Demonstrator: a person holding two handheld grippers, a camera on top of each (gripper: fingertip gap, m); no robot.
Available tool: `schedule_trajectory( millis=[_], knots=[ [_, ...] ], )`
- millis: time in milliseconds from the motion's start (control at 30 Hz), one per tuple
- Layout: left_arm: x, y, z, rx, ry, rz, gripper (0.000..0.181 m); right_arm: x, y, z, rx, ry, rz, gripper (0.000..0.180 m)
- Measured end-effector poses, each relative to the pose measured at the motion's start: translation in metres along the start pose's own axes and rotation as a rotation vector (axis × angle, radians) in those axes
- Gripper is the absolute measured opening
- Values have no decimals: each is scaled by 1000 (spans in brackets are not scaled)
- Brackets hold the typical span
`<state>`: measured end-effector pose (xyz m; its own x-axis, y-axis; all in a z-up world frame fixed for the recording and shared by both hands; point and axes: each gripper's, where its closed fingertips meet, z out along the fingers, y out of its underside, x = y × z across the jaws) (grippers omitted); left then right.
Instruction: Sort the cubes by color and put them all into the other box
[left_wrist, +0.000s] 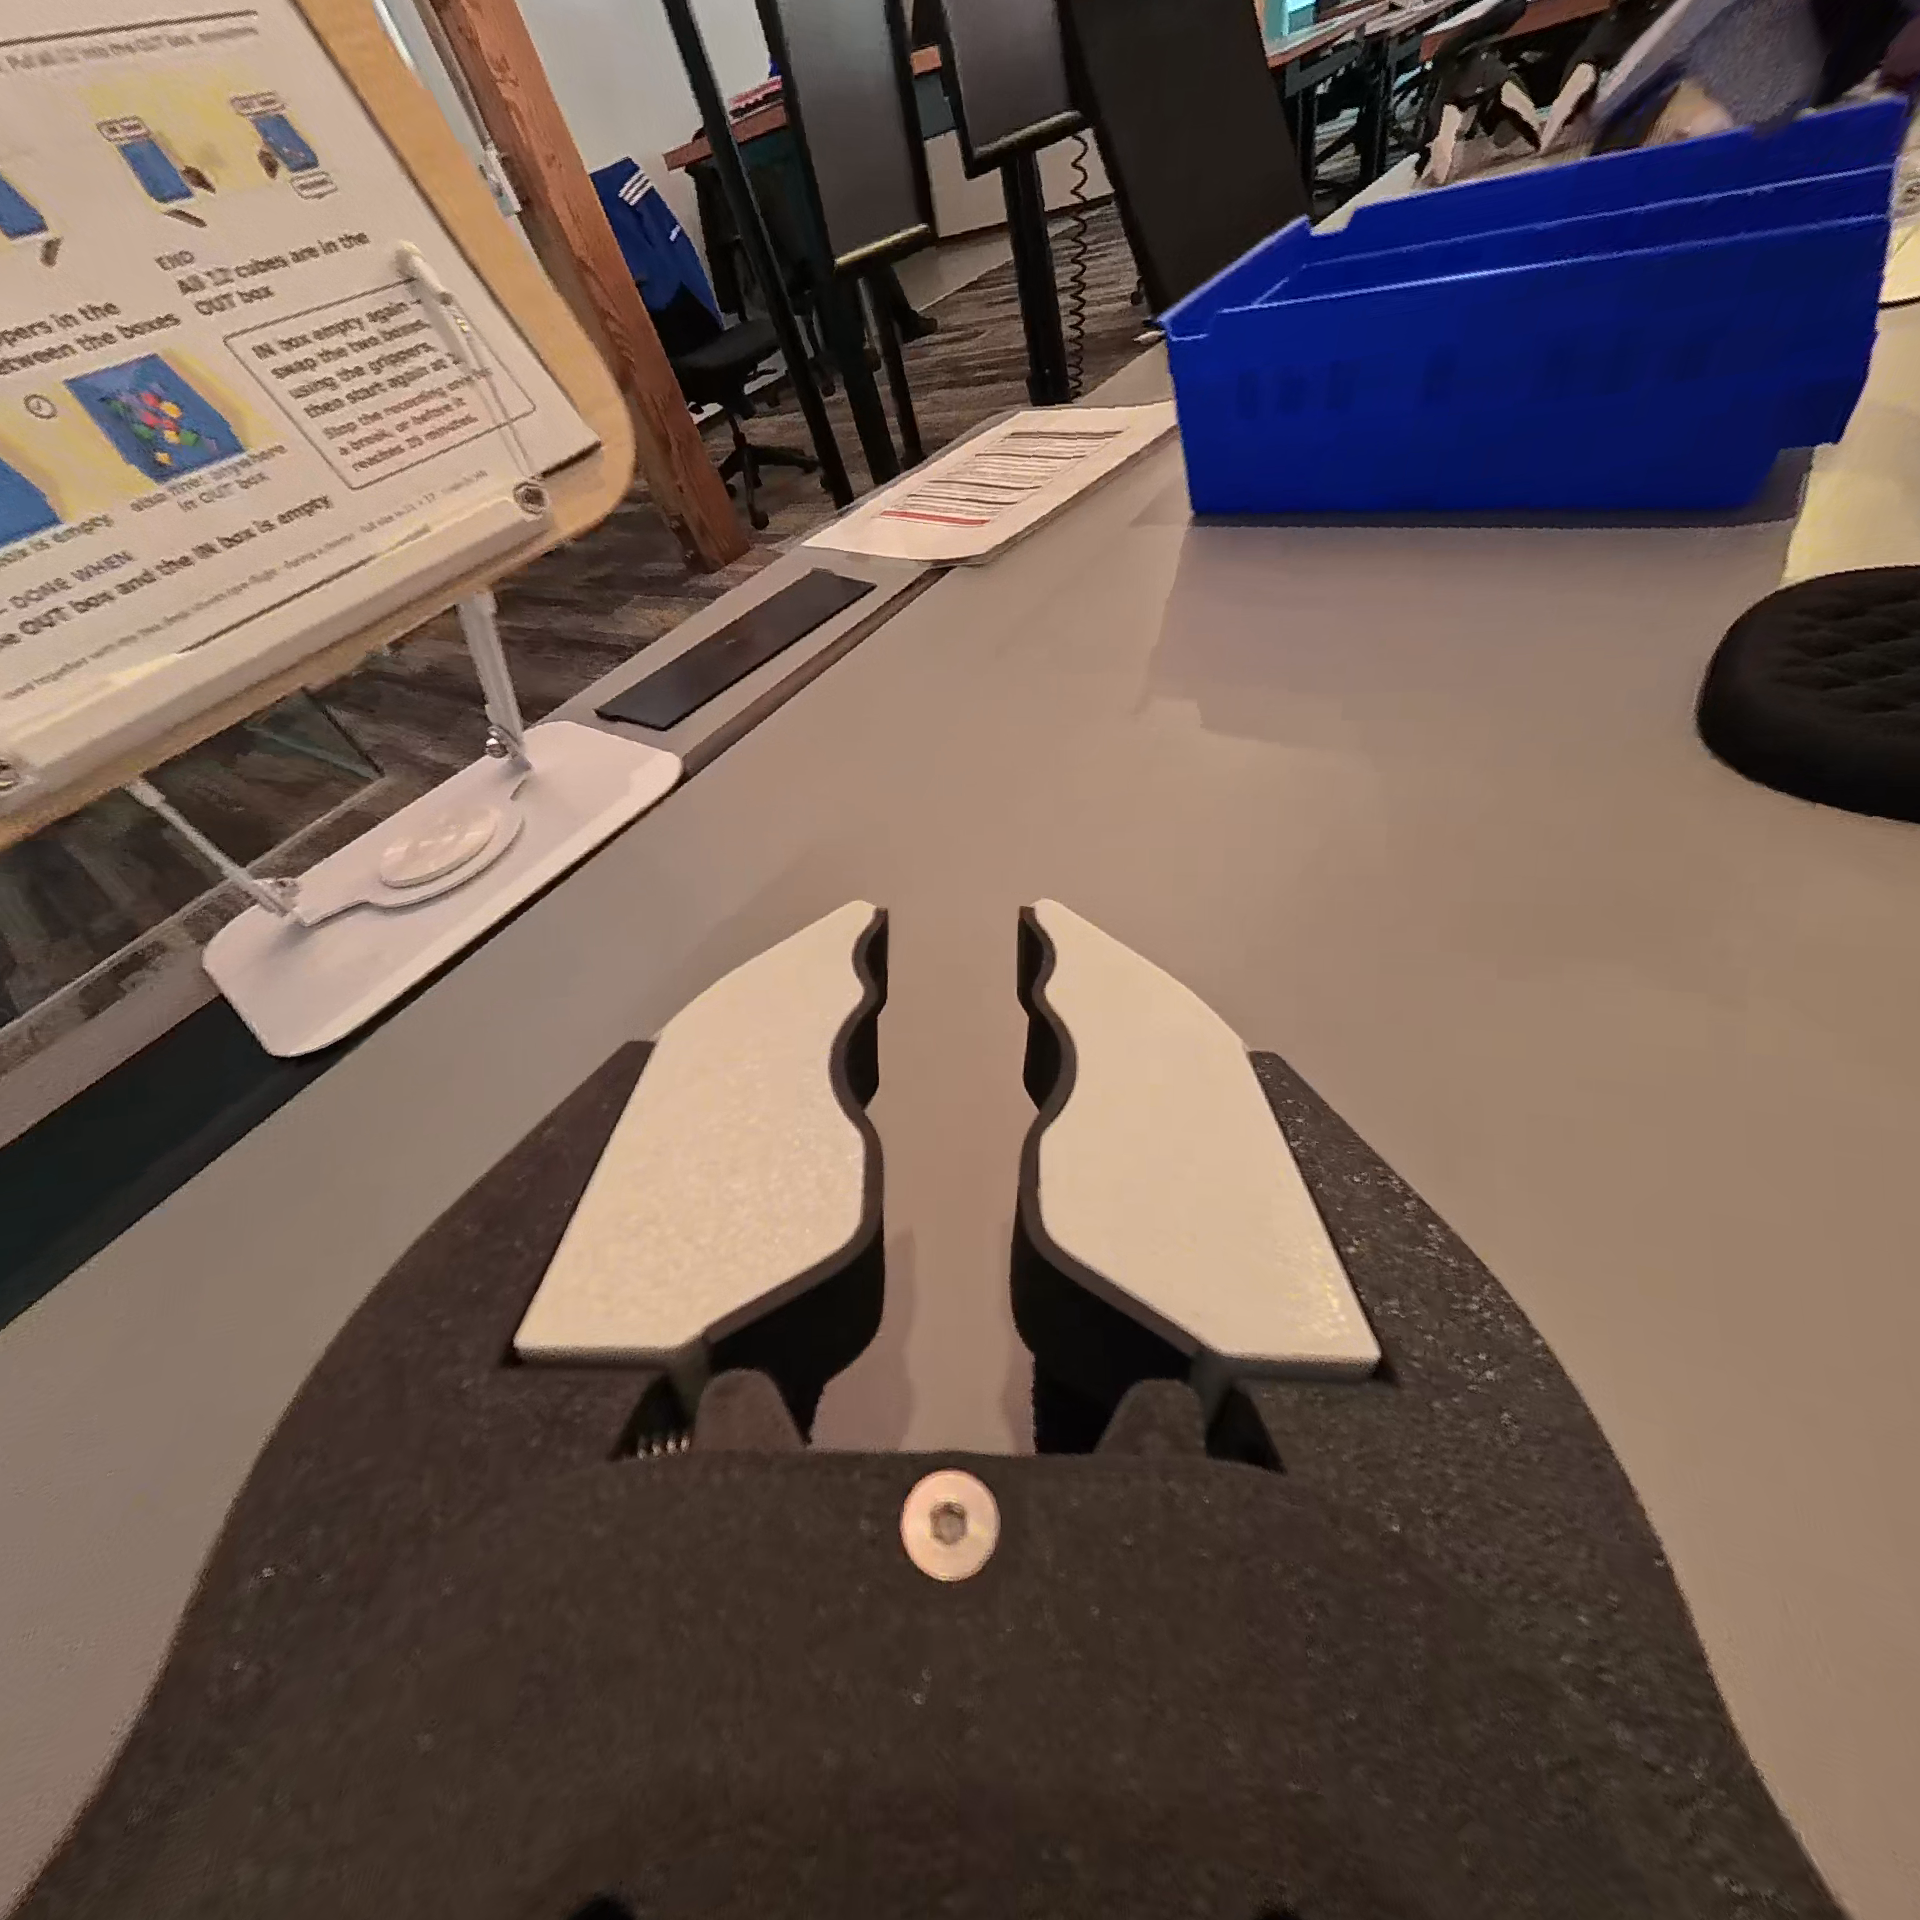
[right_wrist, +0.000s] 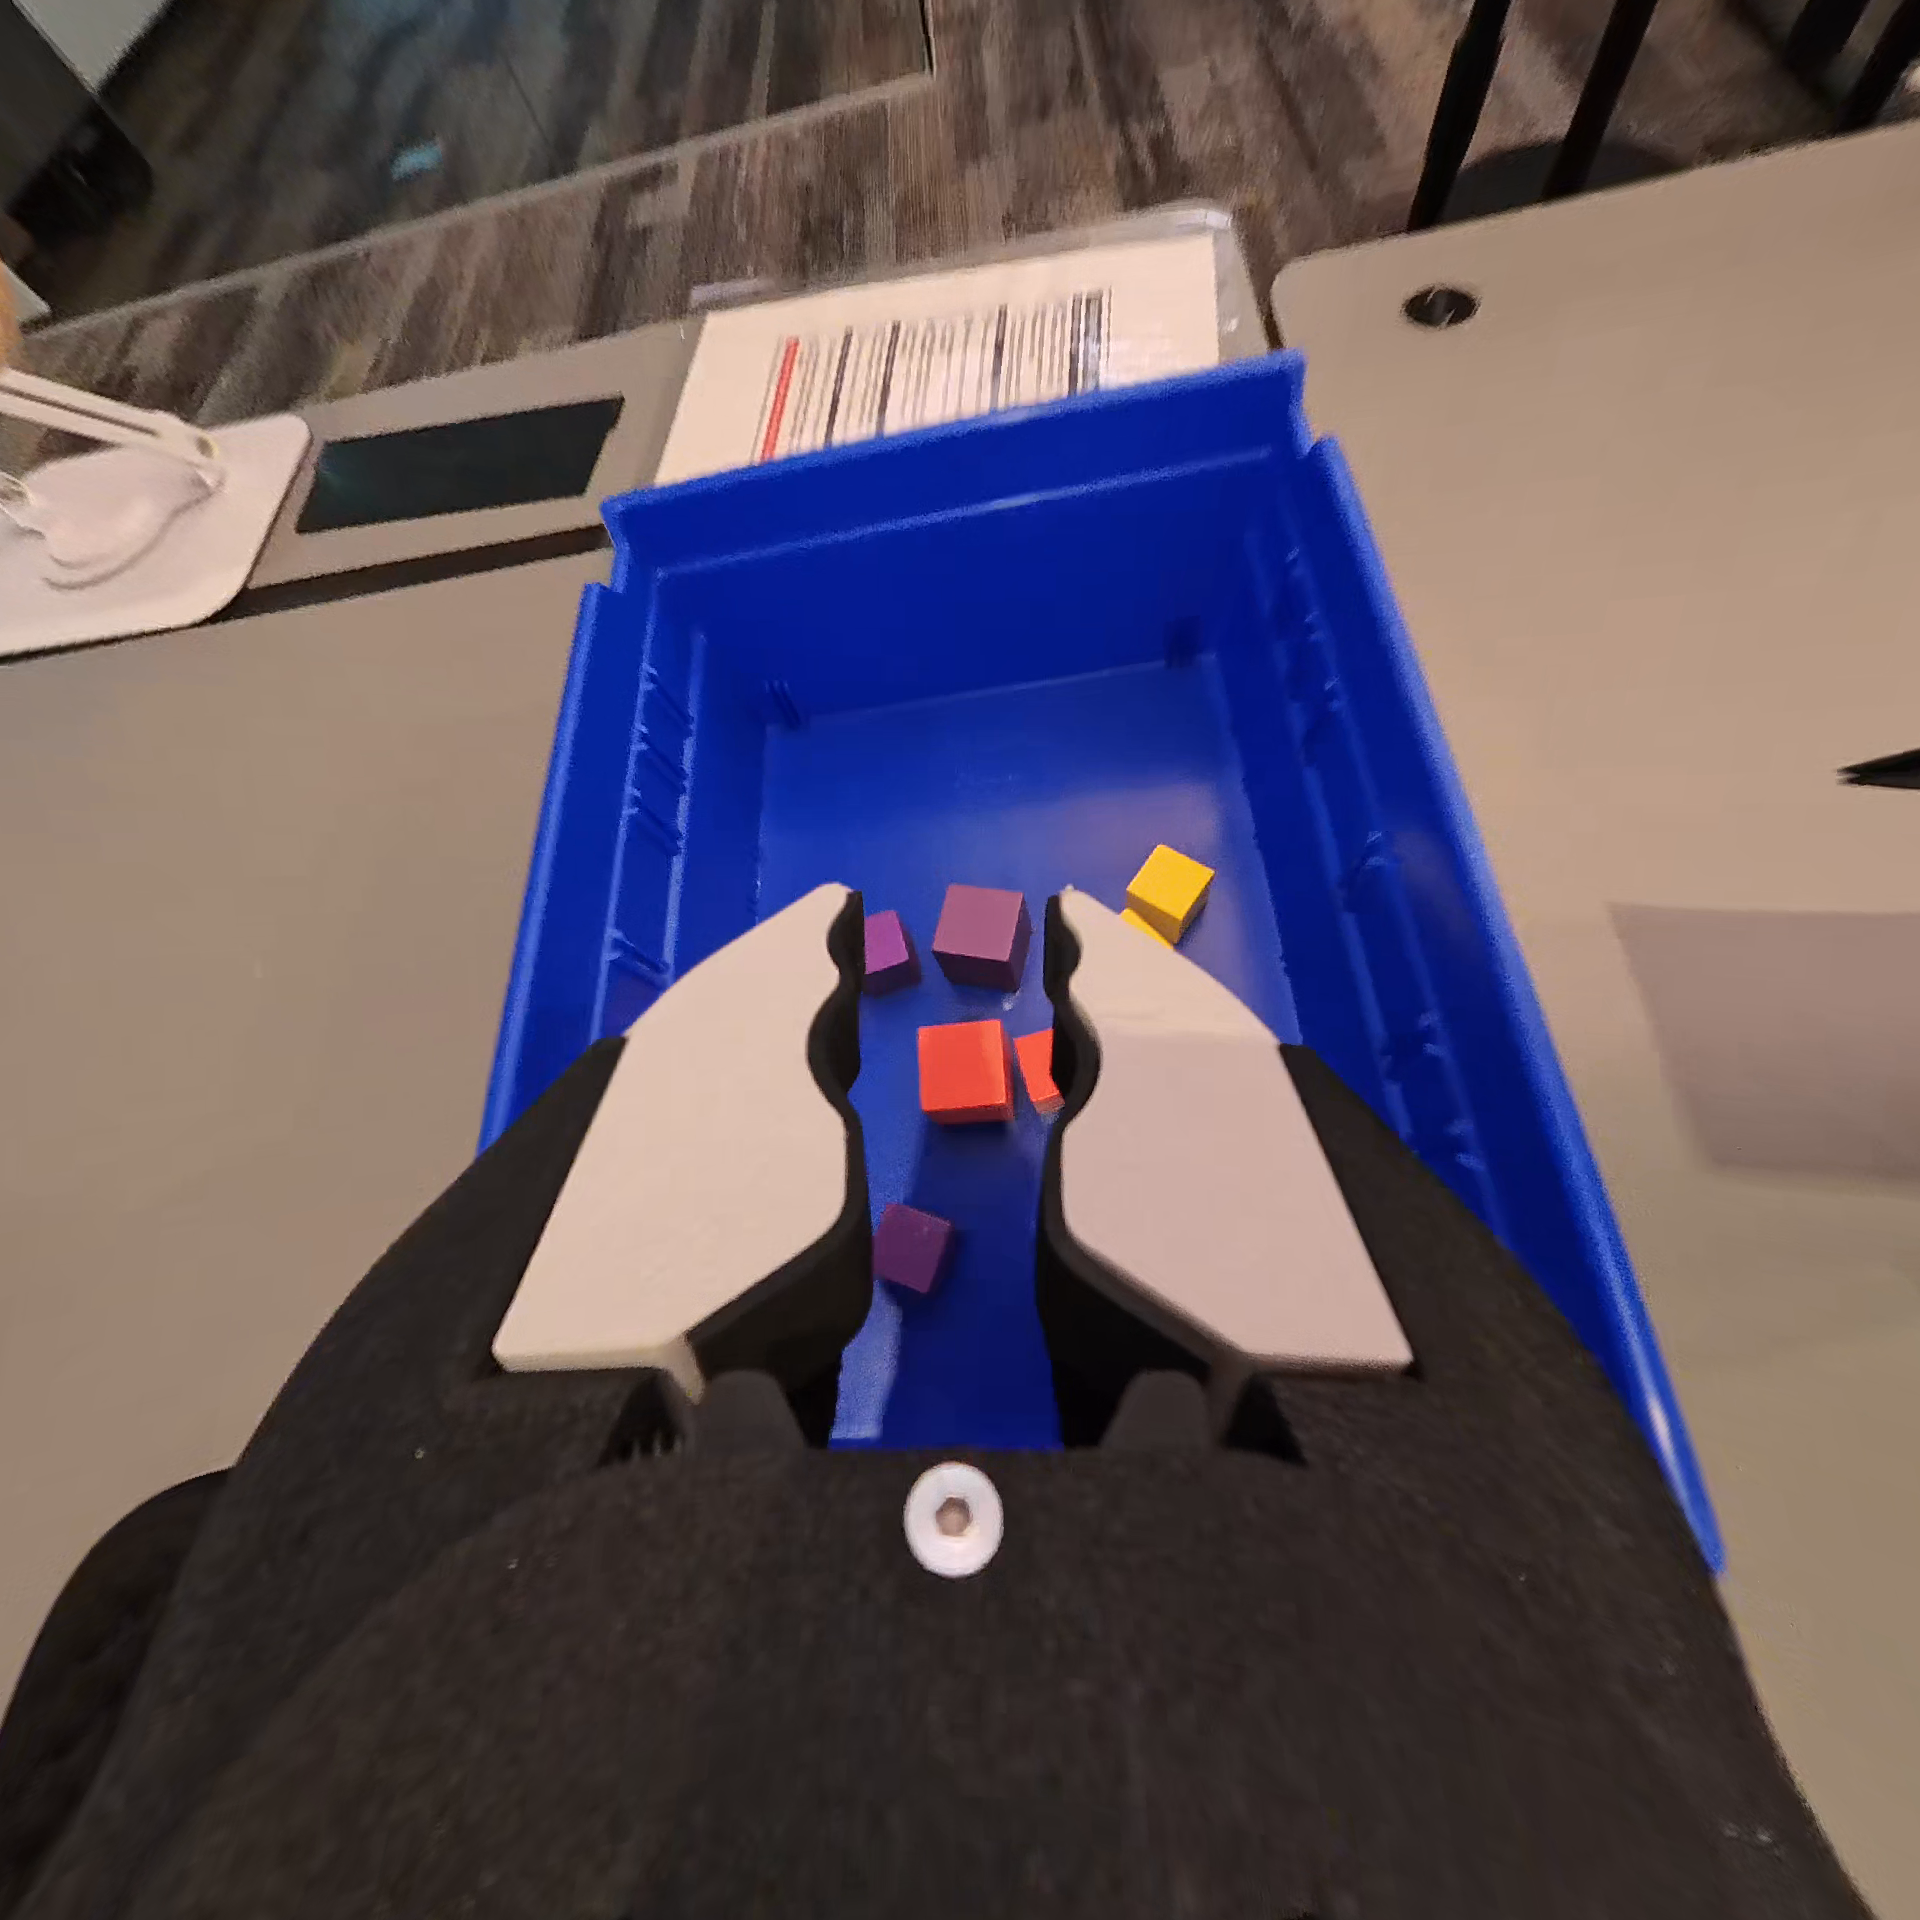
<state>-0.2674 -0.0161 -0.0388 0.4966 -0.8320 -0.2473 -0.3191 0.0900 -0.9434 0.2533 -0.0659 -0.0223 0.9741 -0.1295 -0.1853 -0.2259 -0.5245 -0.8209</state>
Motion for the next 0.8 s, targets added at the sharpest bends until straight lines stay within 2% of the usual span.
schedule_trajectory(
  millis=[100,167,300,400,467,533,667,733,800],
  knots=[
    [-25,-17,-17,9,-92,-8,23,-5,-12,-20,64,17,-44,32],
    [-51,-36,-43,30,-195,-1,23,-11,-20,-31,96,24,-81,32],
    [-129,-59,-135,16,-548,38,21,-29,-32,-38,130,0,-153,31],
    [-190,-39,-211,-147,-779,80,14,-43,-37,-33,124,-23,-206,31],
    [-218,-4,-241,-313,-782,-2,18,-50,-38,-26,95,-29,-237,31],
    [-241,31,-259,-408,-752,-105,20,-58,-37,-18,60,-26,-281,31],
    [-266,98,-275,-570,-634,-292,20,-75,-42,-8,24,-15,-363,31],
    [-266,122,-273,-625,-556,-368,24,-101,-54,-10,86,-111,-357,31],
    [-267,136,-271,-638,-527,-385,26,-139,-80,-25,248,-275,-310,27]
  ],
)
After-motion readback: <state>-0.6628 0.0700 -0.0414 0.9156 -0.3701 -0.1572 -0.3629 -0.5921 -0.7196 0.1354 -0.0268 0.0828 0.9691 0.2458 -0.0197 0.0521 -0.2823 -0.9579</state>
